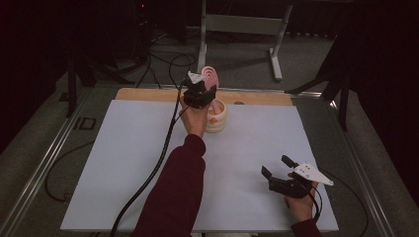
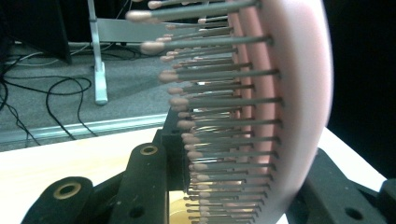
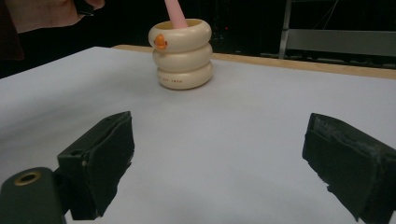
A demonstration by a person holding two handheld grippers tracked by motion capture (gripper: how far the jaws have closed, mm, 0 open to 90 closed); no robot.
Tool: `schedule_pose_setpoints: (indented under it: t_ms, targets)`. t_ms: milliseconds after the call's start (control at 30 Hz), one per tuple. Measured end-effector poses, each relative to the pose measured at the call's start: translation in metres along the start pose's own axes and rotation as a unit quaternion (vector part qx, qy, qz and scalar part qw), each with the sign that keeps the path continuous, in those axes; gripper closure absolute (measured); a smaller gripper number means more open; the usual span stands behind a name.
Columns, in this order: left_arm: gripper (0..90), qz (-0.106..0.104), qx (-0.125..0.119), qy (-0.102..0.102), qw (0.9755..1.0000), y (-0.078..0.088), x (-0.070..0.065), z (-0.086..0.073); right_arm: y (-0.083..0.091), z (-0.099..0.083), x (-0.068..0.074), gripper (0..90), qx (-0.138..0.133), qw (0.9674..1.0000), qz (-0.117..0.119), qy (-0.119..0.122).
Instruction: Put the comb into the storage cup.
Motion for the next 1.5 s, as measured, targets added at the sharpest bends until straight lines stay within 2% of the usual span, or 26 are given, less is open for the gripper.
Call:
schedule_pose_setpoints:
  t_ms: [667, 1500]
  targets:
    - [64.3, 0.003, 0.010, 0.009, 0.9999, -0.003, 0.005, -0.011, -0.001, 0.000, 0.001, 8.9, 0.001, 1.0000, 0.002, 0.000]
    - [64.2, 0.003, 0.015, 0.012, 0.9998, -0.009, 0.003, -0.020, -0.001, 0.000, 0.001, 8.9, 0.001, 1.0000, 0.002, 0.000]
Point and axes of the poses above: each handheld gripper's, and its own axes: y roughly backward along the jaws, z roughly out of its top, x roughly to its left, the point moved 8 cm from there along -y, roughly forward along the jaws, and after that the axes turned 3 degrees about y, right-handed, at the moved point
